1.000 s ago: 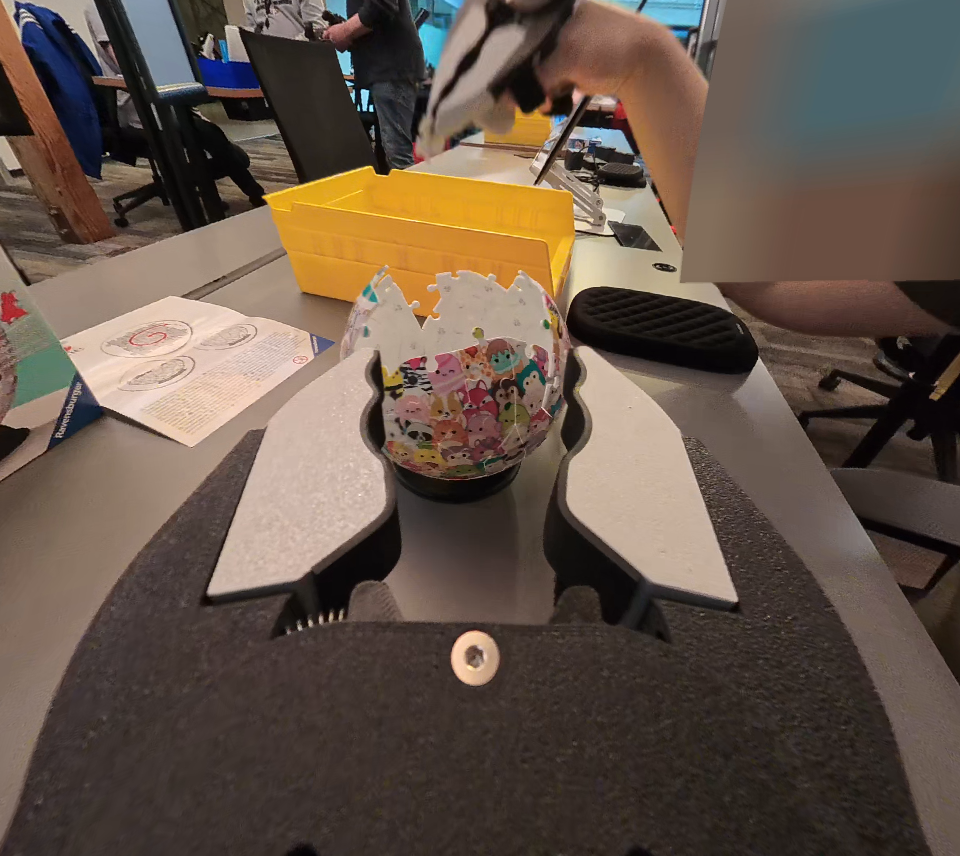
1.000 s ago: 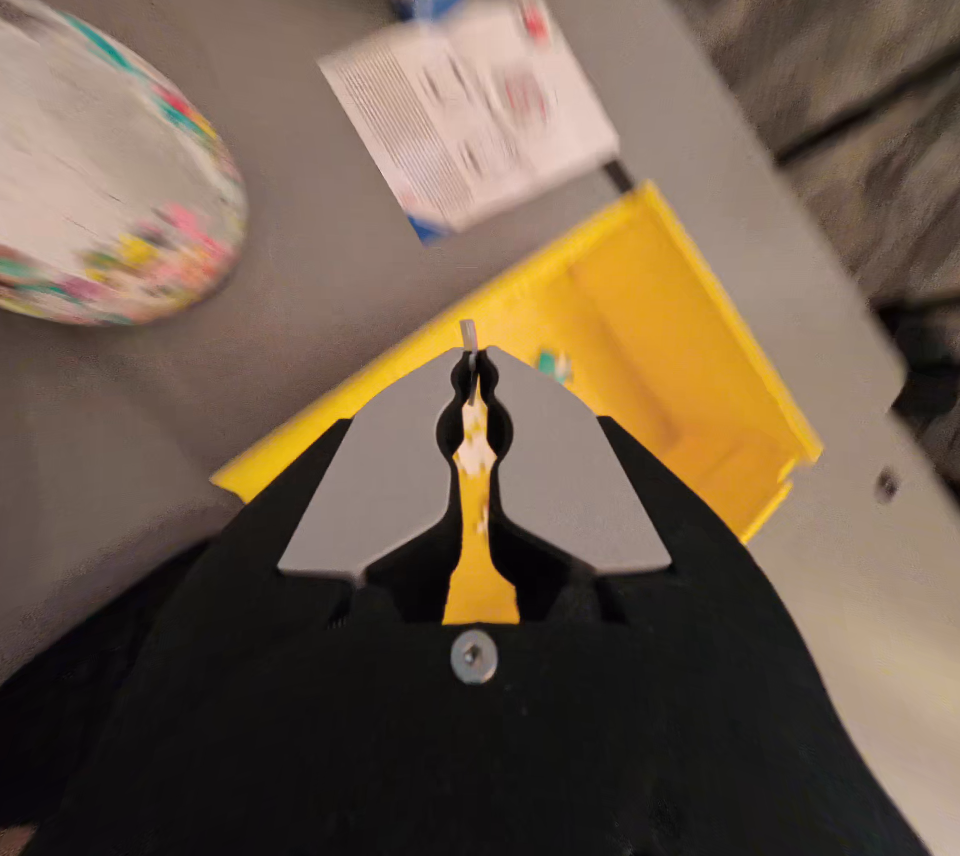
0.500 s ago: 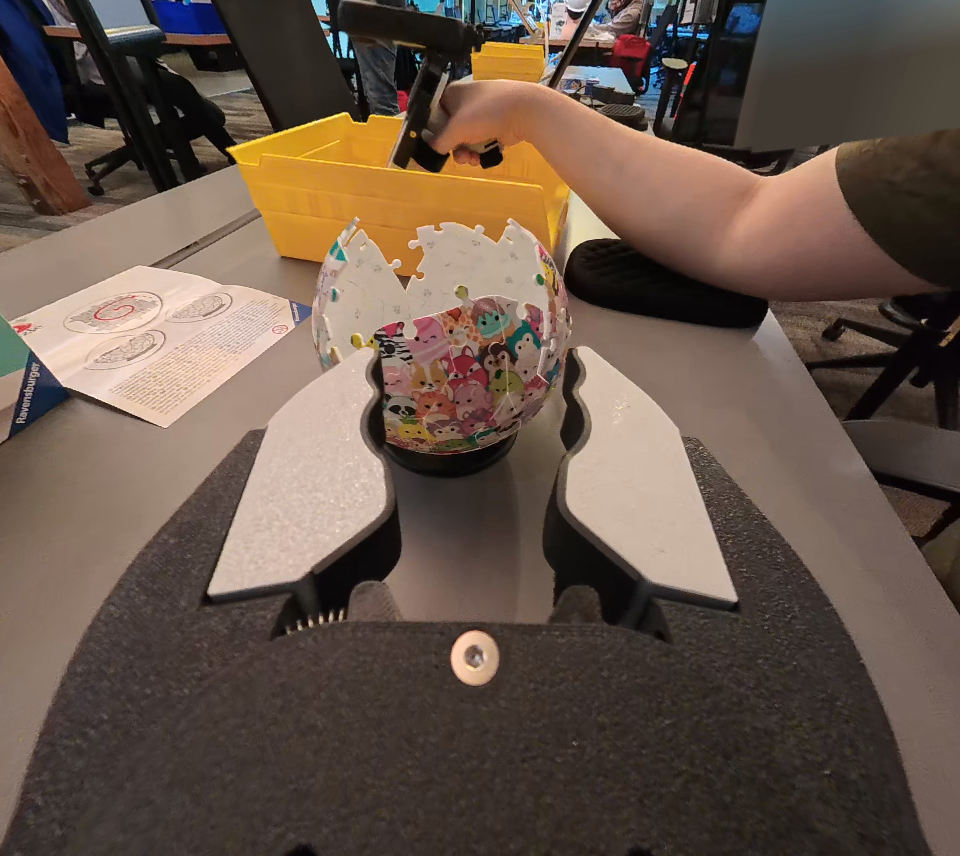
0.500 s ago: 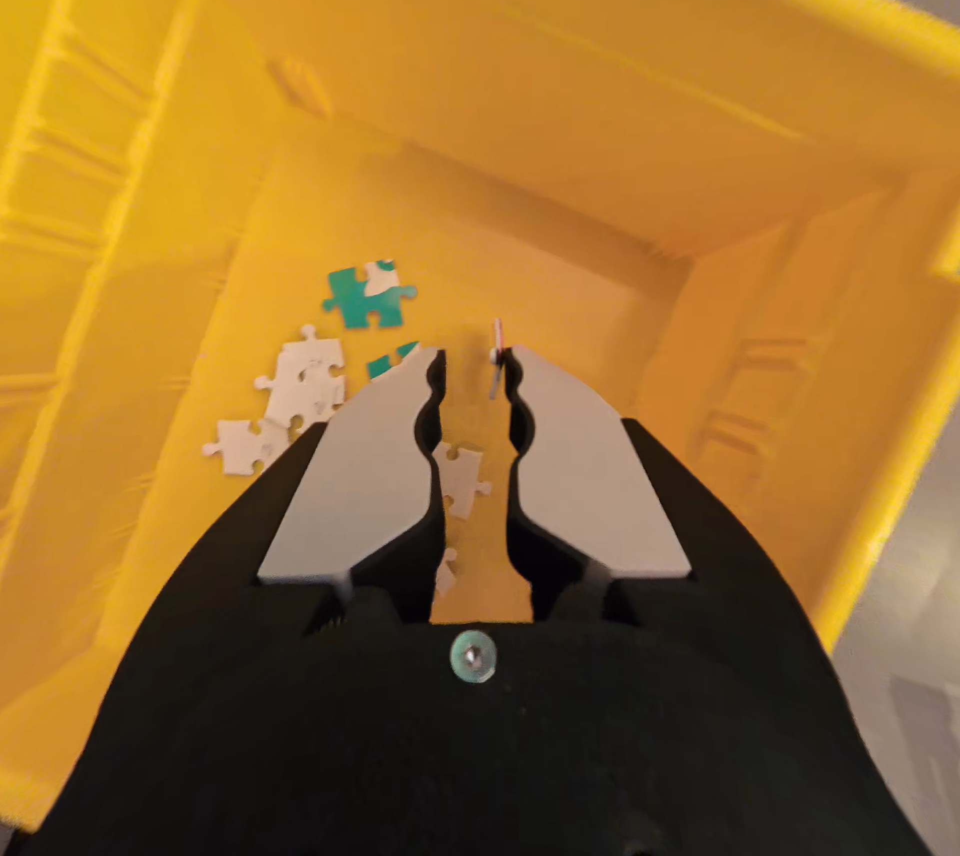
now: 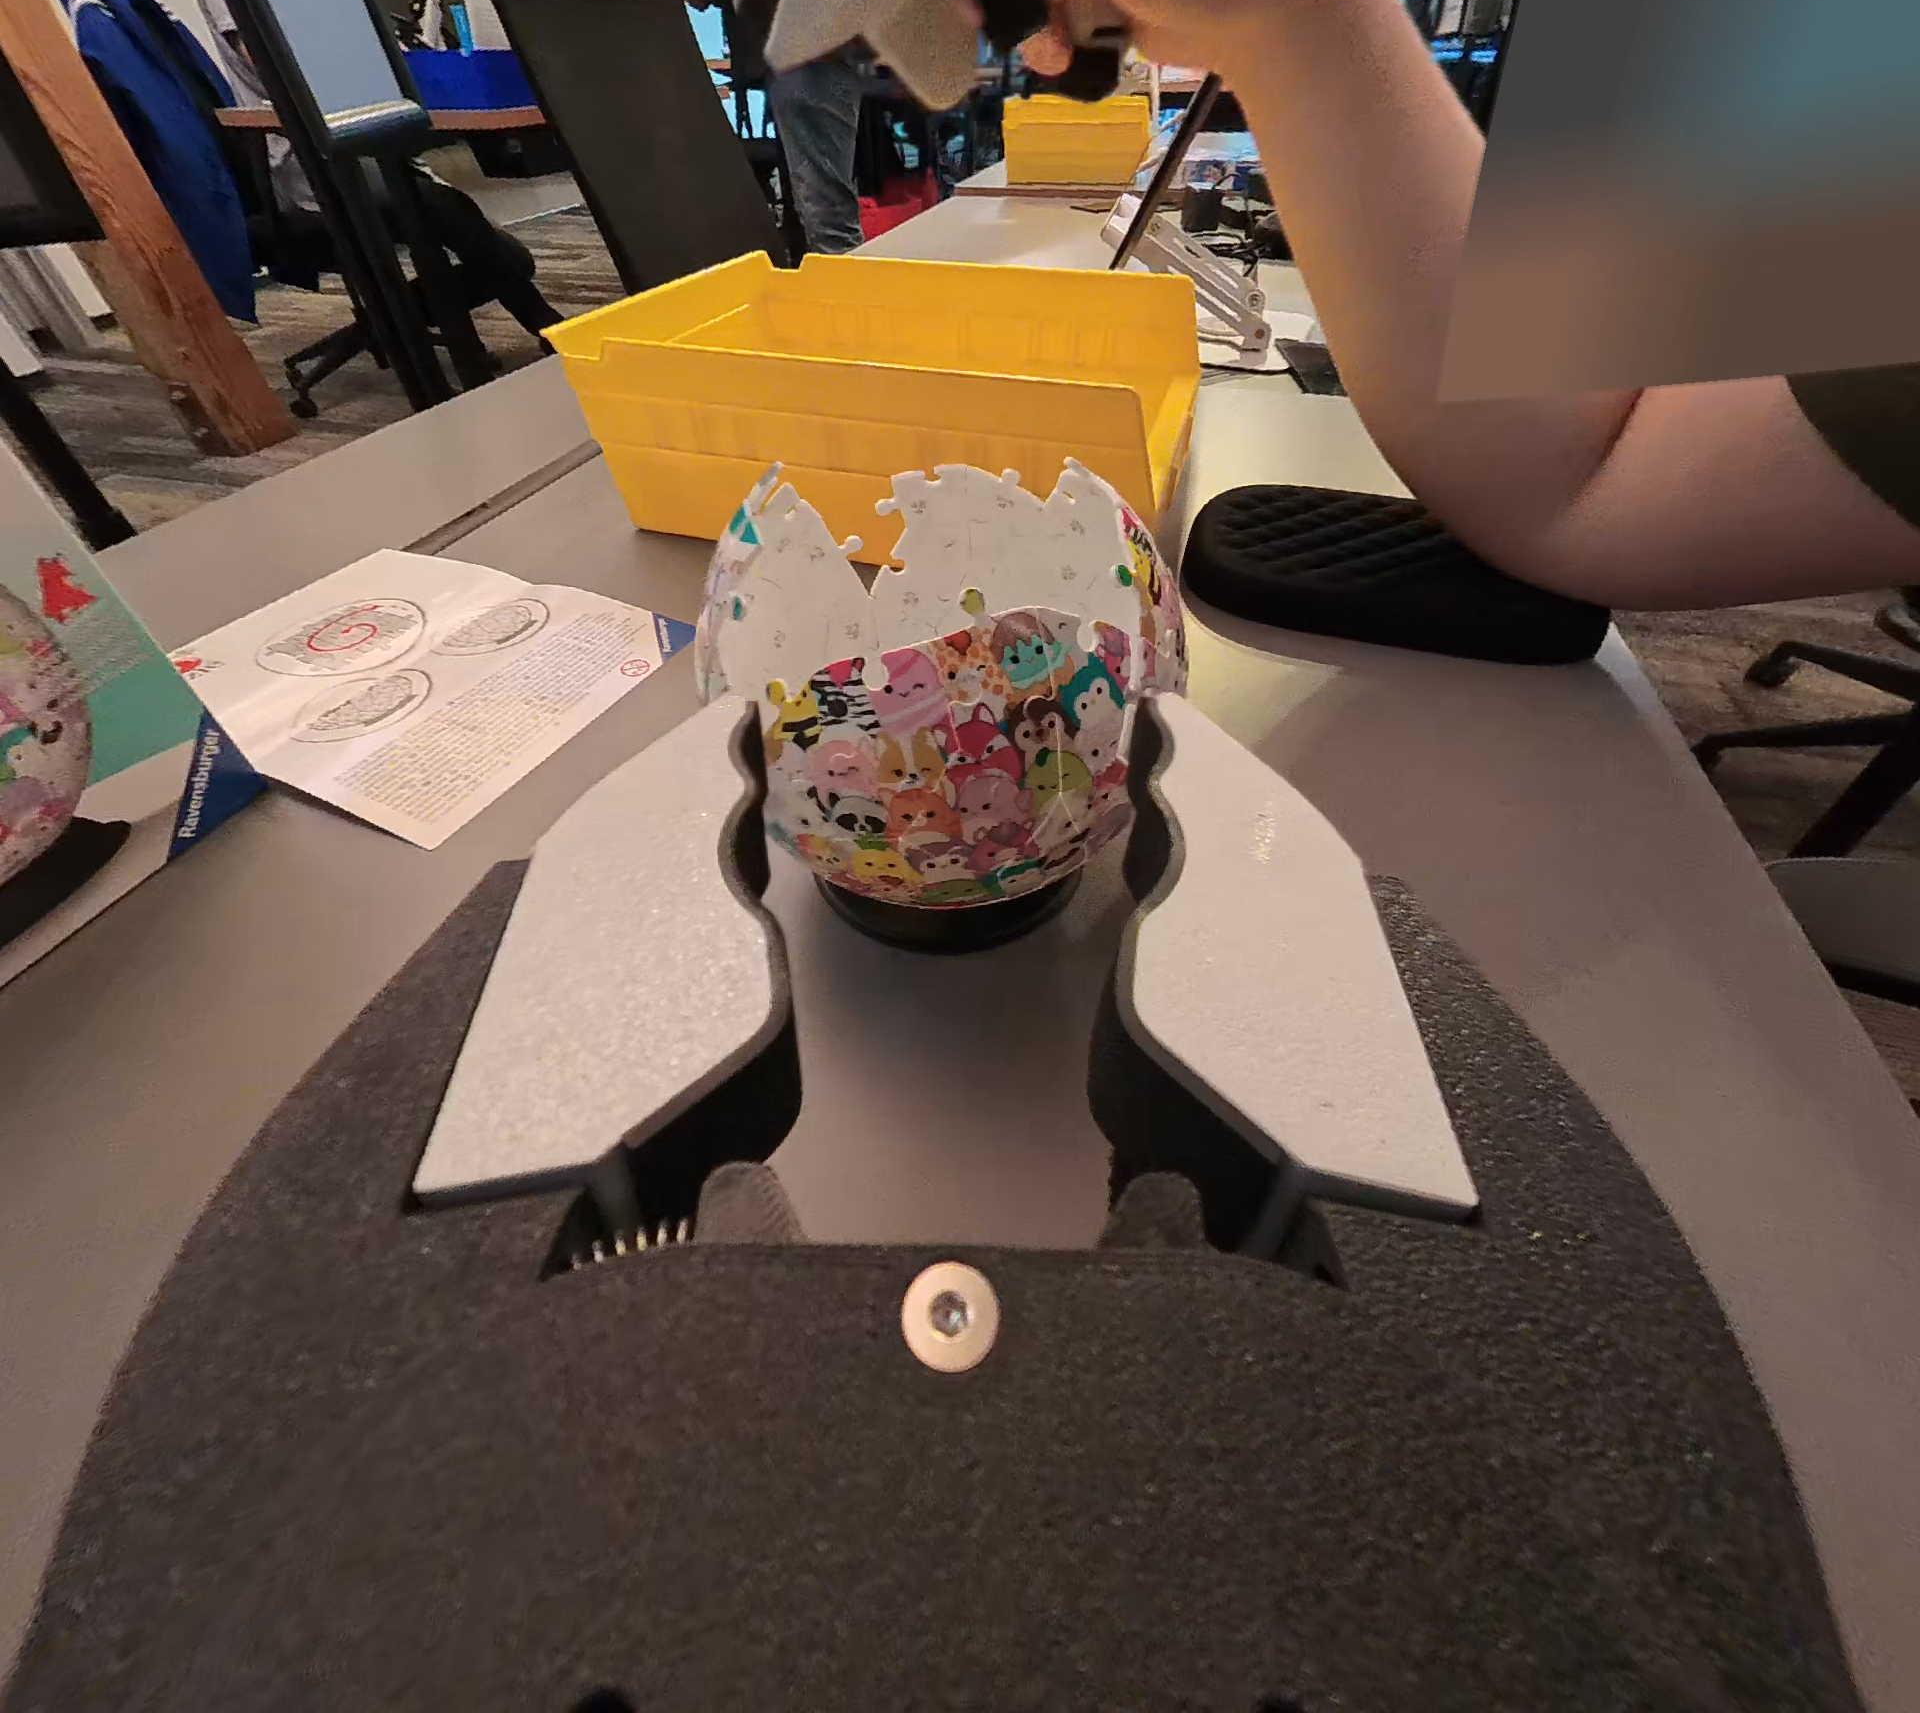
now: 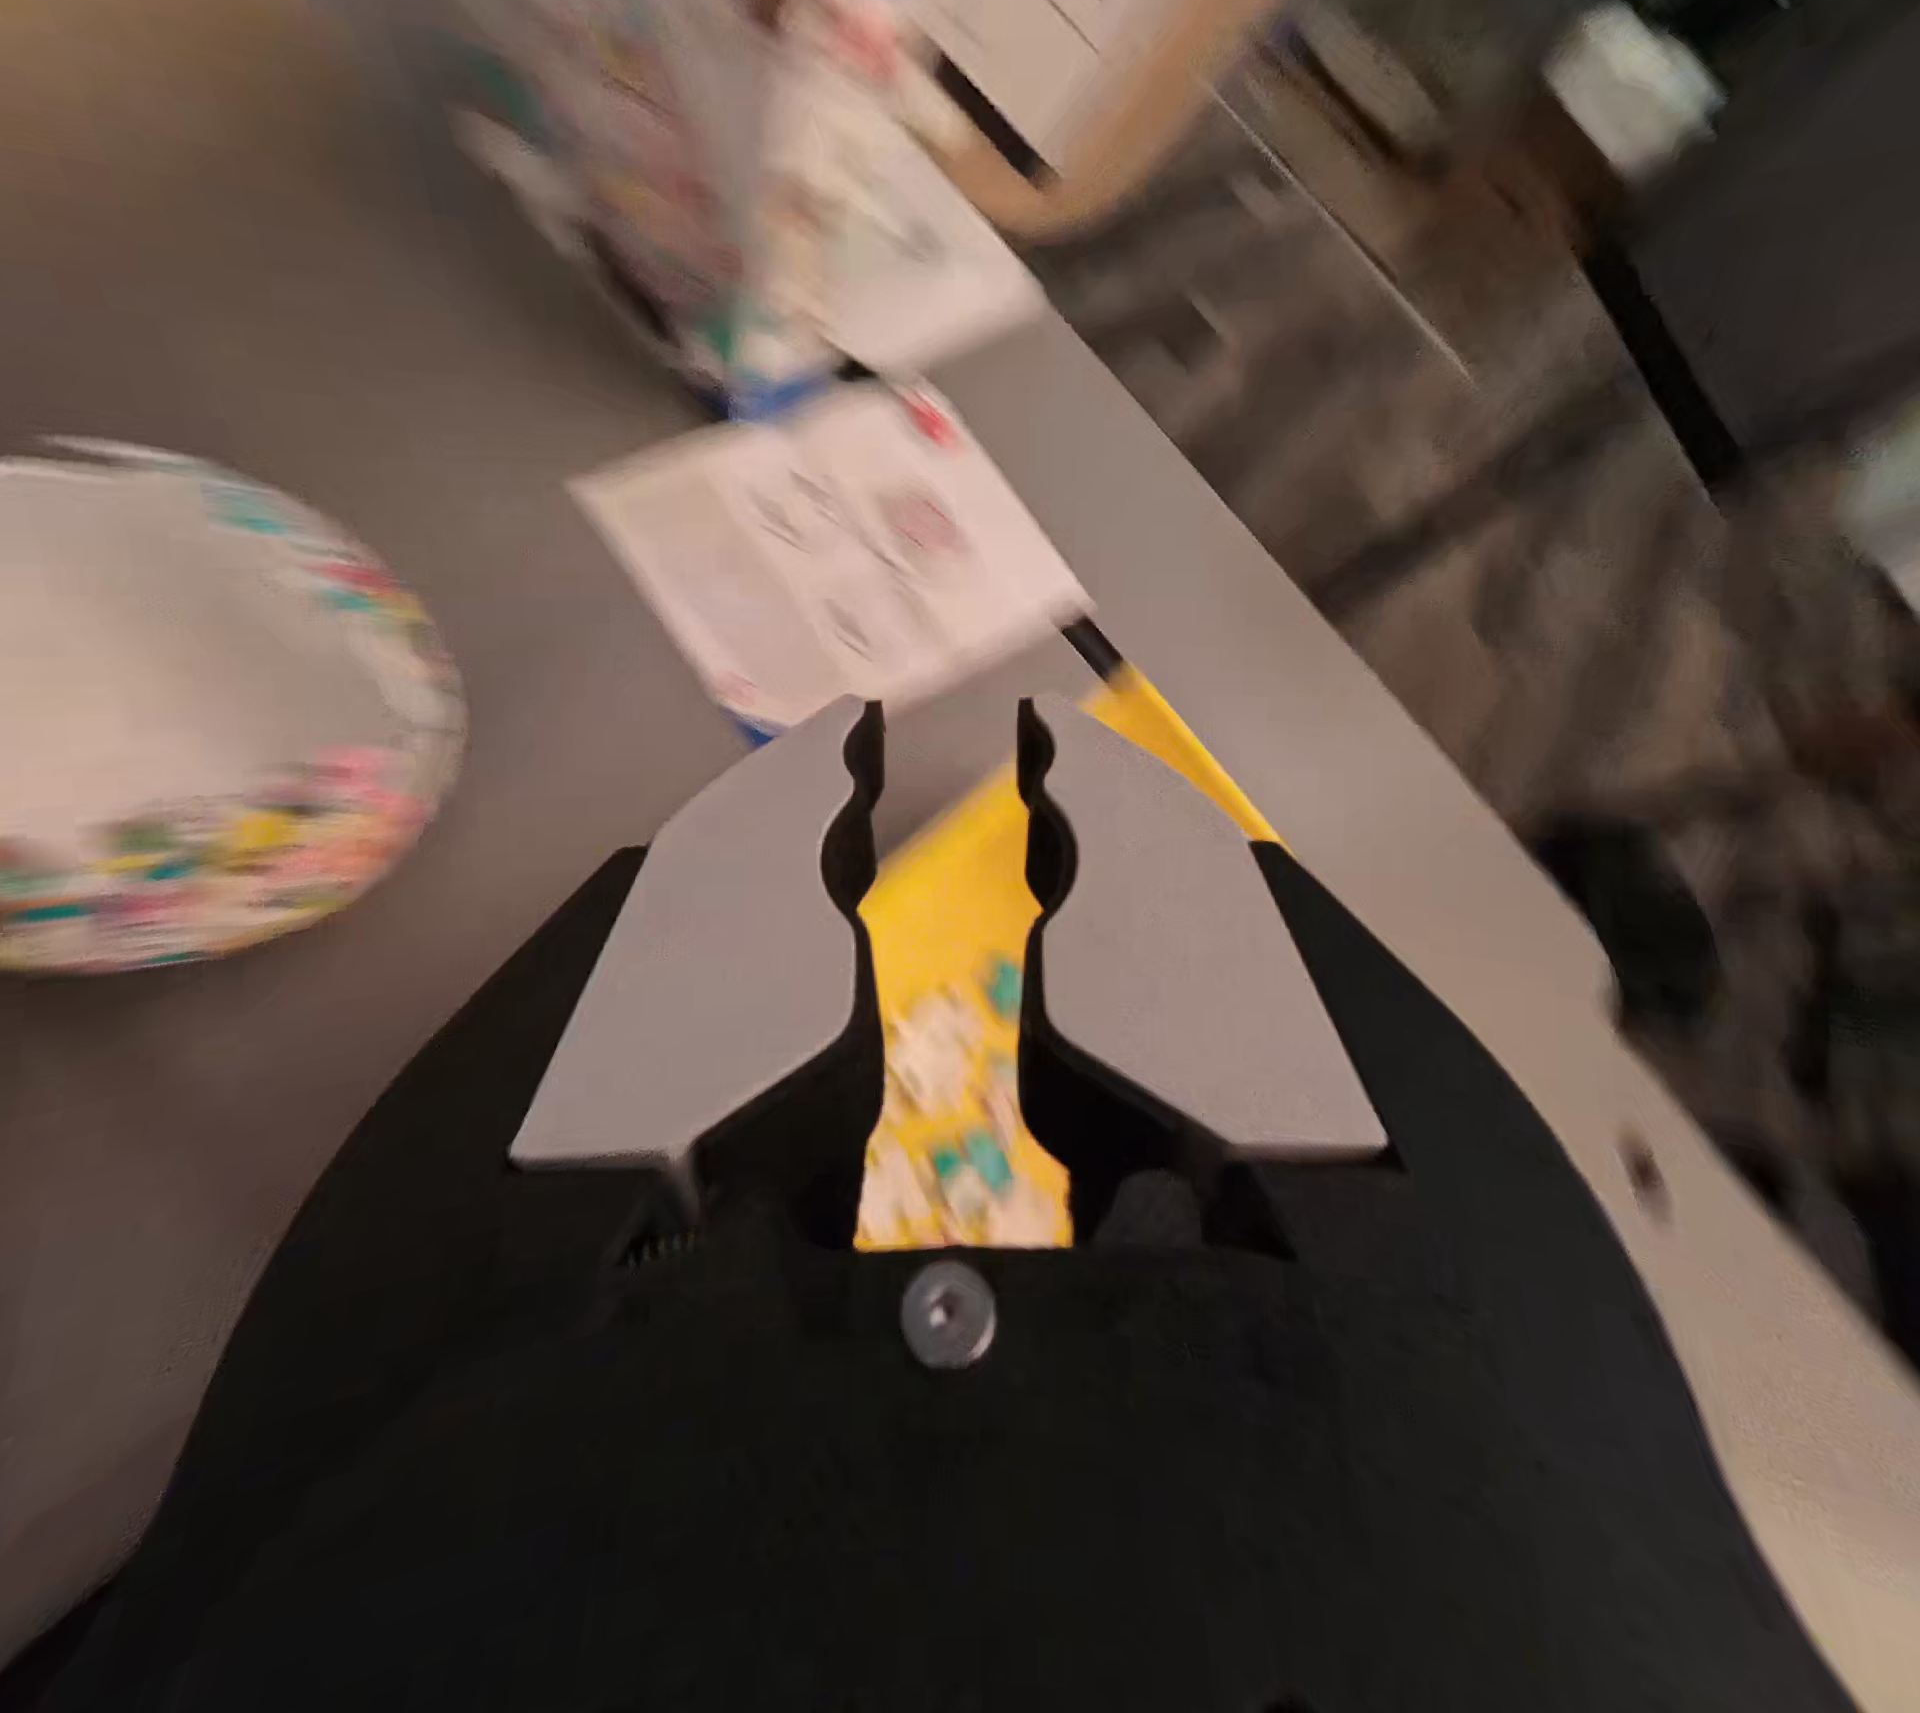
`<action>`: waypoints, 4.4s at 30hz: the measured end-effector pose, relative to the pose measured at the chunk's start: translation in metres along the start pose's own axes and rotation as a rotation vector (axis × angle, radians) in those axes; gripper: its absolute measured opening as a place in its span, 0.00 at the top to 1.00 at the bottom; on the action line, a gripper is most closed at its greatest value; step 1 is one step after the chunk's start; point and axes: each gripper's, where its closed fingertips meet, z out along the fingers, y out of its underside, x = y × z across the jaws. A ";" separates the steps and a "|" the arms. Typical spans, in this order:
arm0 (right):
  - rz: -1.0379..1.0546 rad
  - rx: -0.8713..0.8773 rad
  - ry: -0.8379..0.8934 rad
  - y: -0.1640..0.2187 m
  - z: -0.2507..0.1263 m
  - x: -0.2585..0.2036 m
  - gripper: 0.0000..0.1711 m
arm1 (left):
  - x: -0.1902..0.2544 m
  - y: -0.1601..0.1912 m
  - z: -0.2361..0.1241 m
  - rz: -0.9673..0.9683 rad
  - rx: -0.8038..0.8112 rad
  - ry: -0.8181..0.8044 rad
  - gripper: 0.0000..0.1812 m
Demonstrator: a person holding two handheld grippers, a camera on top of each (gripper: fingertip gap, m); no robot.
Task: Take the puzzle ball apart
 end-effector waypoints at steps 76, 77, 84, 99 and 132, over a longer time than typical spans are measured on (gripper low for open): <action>-0.178 0.162 -0.692 -0.004 0.033 -0.112 0.85 | -0.052 -0.034 0.069 0.040 -0.505 0.044 0.73; -0.180 0.193 -0.684 -0.006 0.030 -0.110 0.85 | -0.051 -0.029 0.073 0.056 -0.555 0.047 0.73; -0.032 0.150 -0.787 -0.002 0.051 -0.123 0.85 | -0.057 -0.005 0.089 0.110 -0.705 0.033 0.83; -0.128 -0.086 -0.780 0.024 0.072 -0.151 0.86 | -0.062 -0.002 0.090 -0.065 -0.746 0.094 0.93; -0.344 0.078 -0.655 -0.014 0.085 -0.158 0.86 | -0.028 0.002 0.021 -0.246 -0.269 0.033 0.50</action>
